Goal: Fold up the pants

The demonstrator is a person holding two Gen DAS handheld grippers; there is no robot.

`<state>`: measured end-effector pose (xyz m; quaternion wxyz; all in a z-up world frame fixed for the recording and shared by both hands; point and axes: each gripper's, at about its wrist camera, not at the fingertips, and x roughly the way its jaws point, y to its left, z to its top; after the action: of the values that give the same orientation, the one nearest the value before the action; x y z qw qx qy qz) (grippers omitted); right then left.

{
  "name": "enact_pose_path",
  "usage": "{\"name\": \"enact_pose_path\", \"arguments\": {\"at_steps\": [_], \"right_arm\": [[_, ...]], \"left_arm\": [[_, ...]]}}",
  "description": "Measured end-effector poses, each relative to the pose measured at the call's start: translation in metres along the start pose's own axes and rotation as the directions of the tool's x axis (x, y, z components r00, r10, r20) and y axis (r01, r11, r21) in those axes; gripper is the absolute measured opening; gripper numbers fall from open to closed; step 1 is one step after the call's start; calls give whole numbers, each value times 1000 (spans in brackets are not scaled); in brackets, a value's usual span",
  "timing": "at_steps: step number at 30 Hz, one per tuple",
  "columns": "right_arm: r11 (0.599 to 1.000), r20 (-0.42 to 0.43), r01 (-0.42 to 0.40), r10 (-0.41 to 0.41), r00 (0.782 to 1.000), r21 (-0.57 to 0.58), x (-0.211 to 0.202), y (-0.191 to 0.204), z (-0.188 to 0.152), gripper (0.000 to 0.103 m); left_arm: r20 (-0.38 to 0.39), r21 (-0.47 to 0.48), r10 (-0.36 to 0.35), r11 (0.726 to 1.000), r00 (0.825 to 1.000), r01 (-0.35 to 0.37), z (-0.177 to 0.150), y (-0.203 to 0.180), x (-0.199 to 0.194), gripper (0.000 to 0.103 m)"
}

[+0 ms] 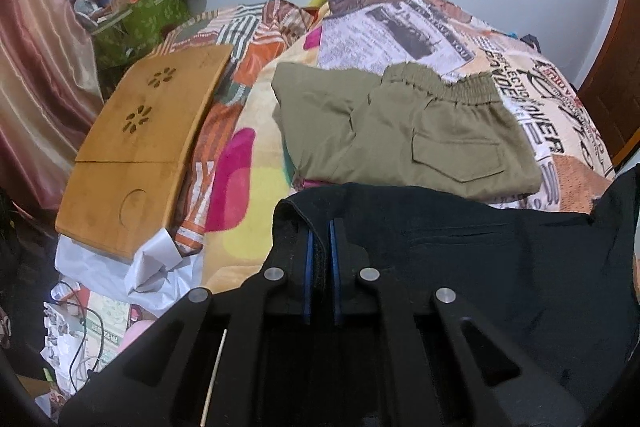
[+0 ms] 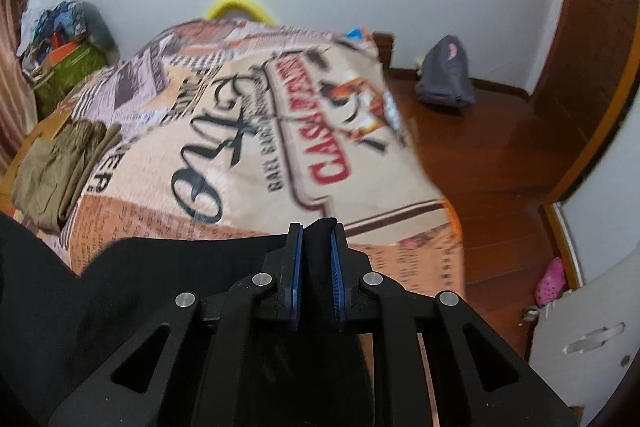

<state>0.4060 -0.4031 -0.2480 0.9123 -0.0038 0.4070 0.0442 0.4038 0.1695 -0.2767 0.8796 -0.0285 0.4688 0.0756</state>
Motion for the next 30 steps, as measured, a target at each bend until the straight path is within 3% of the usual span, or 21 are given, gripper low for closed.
{"name": "enact_pose_path", "arguments": {"at_steps": [6, 14, 30], "right_arm": [[999, 27, 37, -38, 999, 37, -18, -12, 6, 11], [999, 69, 28, -30, 997, 20, -44, -10, 2, 11], [998, 158, -22, 13, 987, 61, -136, -7, -26, 11]], "left_arm": [[20, -19, 5, 1000, 1000, -5, 3, 6, -14, 8], [58, -23, -48, 999, 997, 49, -2, 4, -40, 7], [157, -29, -126, 991, 980, 132, -41, 12, -137, 6]]}}
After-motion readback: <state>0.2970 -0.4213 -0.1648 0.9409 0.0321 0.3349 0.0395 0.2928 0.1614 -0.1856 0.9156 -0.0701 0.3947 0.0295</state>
